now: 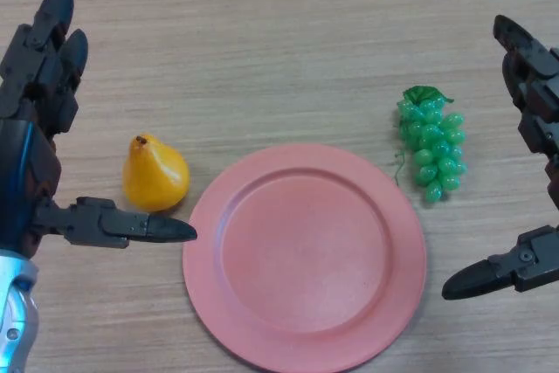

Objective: Pick up the yellow pear and place it on the plate

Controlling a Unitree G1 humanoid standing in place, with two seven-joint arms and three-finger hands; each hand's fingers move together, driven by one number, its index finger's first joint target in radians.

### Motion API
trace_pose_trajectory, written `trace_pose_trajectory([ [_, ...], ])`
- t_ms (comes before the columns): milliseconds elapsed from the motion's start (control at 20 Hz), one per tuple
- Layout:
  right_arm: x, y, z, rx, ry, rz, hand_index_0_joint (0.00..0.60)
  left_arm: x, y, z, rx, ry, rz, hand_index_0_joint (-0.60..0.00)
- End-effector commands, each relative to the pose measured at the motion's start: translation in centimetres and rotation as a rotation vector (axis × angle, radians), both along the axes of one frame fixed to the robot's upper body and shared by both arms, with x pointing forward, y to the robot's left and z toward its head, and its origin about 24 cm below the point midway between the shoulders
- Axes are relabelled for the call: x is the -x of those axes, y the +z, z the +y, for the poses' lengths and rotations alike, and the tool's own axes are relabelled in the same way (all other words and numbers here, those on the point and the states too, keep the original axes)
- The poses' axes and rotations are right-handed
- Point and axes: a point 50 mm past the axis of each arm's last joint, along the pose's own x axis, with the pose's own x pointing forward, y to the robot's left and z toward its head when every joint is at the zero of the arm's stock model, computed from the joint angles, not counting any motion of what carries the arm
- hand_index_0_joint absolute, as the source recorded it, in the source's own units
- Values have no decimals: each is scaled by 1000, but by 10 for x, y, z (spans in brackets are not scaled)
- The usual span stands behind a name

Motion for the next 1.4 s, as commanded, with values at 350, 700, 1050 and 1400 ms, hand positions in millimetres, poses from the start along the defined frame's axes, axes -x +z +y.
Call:
trace_pose_trajectory([
  [350,12,28,-9,33,-17,-190,0,11,26,2,-15,-1,-141,0],
  [700,16,26,-11,21,-20,-182,0,-22,17,27,-68,114,-203,0],
  [1050,19,24,-13,39,-32,-202,0,-68,-19,37,-23,117,-18,0],
  [1400,20,23,-15,58,-73,-214,0,-88,-56,39,-43,119,41,0],
])
